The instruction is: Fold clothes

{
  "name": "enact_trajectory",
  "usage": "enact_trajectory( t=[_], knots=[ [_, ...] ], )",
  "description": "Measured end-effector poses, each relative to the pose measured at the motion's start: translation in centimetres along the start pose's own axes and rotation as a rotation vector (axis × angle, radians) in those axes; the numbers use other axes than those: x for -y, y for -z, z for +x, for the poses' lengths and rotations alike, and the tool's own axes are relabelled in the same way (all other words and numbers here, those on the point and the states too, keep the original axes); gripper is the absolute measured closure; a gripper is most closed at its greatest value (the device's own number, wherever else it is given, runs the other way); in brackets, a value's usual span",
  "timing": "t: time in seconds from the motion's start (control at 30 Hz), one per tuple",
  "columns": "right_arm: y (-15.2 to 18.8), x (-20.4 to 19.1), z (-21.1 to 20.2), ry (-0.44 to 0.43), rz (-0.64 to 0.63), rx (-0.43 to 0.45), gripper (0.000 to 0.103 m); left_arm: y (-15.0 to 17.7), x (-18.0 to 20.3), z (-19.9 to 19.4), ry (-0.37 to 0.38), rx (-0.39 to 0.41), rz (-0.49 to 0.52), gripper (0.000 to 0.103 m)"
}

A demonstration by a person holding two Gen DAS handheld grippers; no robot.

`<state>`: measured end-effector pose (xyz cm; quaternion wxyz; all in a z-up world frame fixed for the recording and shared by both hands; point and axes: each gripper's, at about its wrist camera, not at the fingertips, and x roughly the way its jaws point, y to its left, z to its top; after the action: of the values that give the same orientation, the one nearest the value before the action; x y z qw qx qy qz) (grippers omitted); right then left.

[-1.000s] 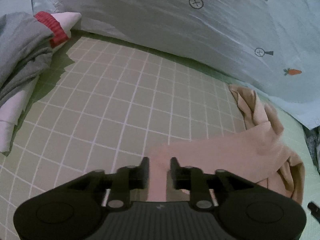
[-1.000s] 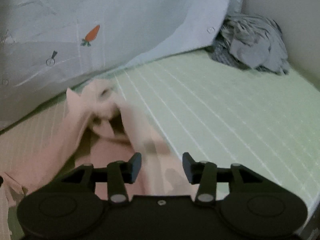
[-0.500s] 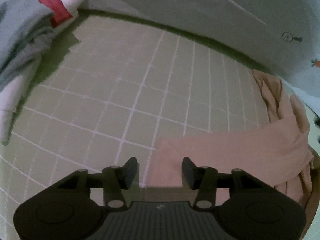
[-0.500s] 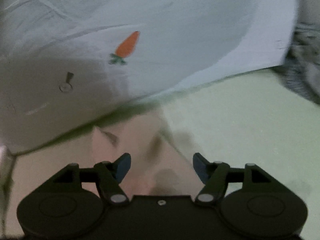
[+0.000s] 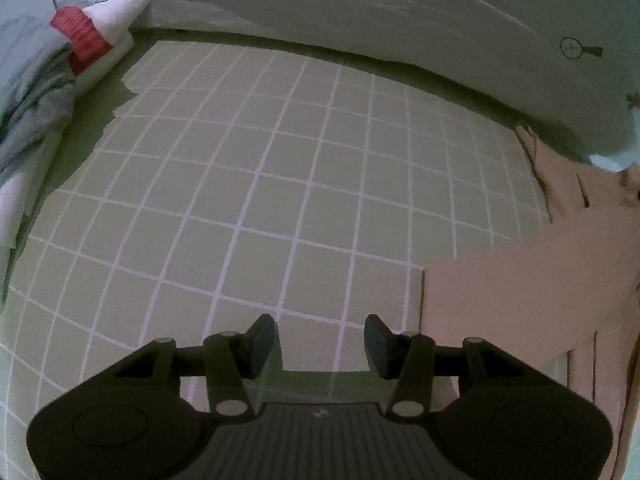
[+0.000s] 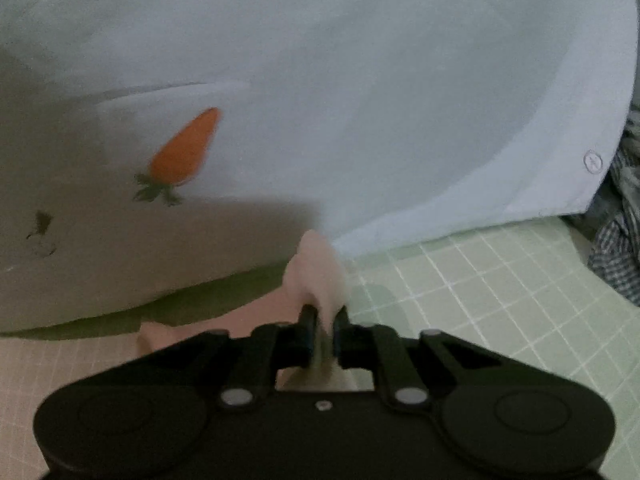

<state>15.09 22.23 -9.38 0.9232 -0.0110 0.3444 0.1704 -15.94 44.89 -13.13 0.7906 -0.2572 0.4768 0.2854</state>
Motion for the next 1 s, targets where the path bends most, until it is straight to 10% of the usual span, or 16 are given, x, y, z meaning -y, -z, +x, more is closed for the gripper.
enact_trajectory(
  t=[0.03, 0.23, 0.57, 0.63, 0.7, 0.8, 1.0],
  knots=[
    [0.1, 0.1, -0.1, 0.022, -0.008, -0.007, 0.054, -0.2, -0.1, 0.0, 0.014, -0.005, -0.011, 0.052],
    [2.6, 0.8, -3.2, 0.089, 0.042, -0.002, 0.039, -0.9, 1.1, 0.2, 0.064, 0.013, 0.008, 0.051],
    [9.7, 1.1, -8.8, 0.080, 0.065, -0.093, 0.037, -1.0, 5.2, 1.5, 0.149, -0.005, 0.133, 0.045],
    [10.1, 0.6, -8.6, 0.067, 0.029, -0.115, 0.043, -0.9, 5.6, 1.6, 0.152, 0.004, 0.169, 0.047],
    [10.7, -0.2, -8.2, 0.080, -0.023, -0.141, 0.054, -0.8, 5.7, 1.6, 0.174, 0.006, 0.177, 0.078],
    [11.0, -0.7, -7.7, 0.093, -0.089, -0.149, 0.088, -1.1, 5.6, 1.8, 0.198, 0.000, 0.162, 0.099],
    [9.7, 0.5, -10.0, 0.156, -0.057, -0.038, 0.097, -3.0, 3.6, -2.4, 0.269, 0.128, 0.083, 0.099]
  ],
)
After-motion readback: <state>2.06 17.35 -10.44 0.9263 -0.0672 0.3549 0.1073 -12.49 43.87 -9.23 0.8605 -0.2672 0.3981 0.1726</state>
